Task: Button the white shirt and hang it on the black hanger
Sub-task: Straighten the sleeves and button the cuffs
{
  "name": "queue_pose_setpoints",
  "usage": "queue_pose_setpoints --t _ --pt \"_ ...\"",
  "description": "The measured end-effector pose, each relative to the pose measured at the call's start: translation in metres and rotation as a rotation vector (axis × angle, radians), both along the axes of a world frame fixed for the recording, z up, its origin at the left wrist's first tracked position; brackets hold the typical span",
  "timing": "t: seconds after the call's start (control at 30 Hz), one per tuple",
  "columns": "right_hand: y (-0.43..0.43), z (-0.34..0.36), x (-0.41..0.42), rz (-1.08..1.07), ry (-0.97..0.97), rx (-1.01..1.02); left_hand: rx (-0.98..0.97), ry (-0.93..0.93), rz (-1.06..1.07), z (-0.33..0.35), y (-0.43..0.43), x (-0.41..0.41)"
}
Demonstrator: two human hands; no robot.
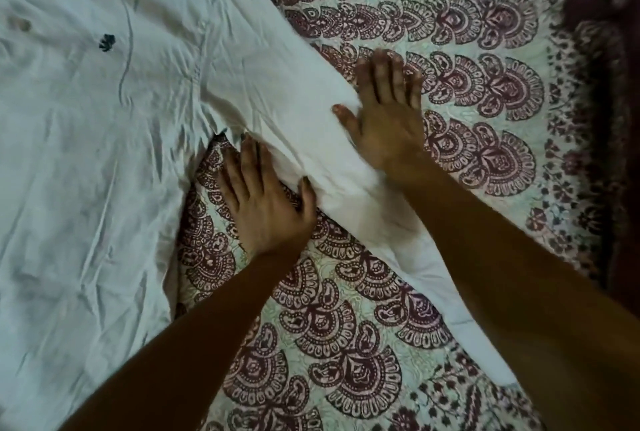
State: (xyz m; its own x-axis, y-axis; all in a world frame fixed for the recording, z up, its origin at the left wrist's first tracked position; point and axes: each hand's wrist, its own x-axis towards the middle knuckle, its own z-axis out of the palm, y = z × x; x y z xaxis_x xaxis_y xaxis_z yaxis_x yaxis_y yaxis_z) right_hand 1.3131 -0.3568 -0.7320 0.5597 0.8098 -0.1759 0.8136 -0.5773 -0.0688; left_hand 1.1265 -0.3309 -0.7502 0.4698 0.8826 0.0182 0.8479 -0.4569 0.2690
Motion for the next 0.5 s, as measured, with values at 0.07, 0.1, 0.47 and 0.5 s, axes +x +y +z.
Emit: queue_pose_setpoints --t 0.07,0.1,0.47,0.5 --pt "-0.031 0.003 -0.025 0.093 -0.003 0.04 0.002 -0.007 -0.008 0.001 0.001 0.0" --pt "-0.051 0.003 -0.038 0.154 0.004 0.025 0.003 -0.01 -0.014 0.001 0.0 0.0" --pt "-0.174 0.014 -0.052 -0.171 0.056 -0.141 -0.004 -0.04 -0.089 0.004 -0.002 -0.008" --pt "-0.185 0.019 -0.06 -0.175 0.051 -0.135 0.006 -0.031 -0.163 0.008 -0.007 -0.01"
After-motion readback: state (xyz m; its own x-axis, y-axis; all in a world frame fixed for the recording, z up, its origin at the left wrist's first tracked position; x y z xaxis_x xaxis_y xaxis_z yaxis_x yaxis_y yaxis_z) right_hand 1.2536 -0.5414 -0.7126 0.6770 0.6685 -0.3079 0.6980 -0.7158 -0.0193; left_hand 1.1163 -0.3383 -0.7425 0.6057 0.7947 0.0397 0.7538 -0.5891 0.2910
